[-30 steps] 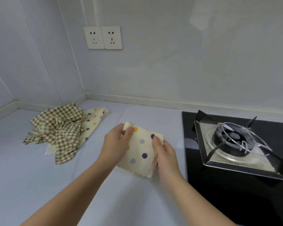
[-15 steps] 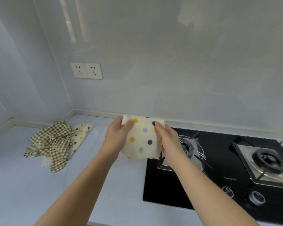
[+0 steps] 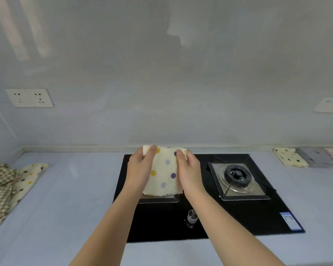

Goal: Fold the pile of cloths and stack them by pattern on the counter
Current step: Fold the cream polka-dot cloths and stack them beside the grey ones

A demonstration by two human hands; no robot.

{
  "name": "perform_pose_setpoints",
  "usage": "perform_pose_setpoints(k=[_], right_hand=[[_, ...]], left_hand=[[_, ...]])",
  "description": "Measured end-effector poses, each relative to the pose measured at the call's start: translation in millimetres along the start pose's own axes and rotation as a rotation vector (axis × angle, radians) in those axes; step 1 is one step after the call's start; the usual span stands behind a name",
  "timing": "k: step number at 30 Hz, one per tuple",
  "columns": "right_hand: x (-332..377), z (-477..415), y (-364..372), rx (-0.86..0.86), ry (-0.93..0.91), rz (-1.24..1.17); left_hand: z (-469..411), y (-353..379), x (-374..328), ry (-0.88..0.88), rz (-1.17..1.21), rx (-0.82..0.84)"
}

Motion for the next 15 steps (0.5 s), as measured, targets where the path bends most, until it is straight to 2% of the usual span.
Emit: perform_pose_setpoints(k=[7, 11, 15], right_hand=[[-15.3, -51.1, -72.3, -0.161, -0.009, -0.007], [-39.7, -68.7, -119.4, -0.116, 0.132, -0.032], [-60.4, -81.5, -178.2, -0.105, 0.220, -0.014]], left_hand=[[-49.5, 85.5, 11.4, 0.005, 0.004, 0.065], [-50.4, 142.1, 22.0, 0.029, -0.026, 0.118], [-49.5, 203.2, 38.4, -0.071, 0.038, 0.163]])
Point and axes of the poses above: each hand's wrist, its own z-axis away from the middle knuckle, its own y-axis out of the palm, x = y × z, the point moved 3 cm from there along -z, towards the middle knuckle, and after that the axes turned 8 degrees about z, right-handed, at the moved point
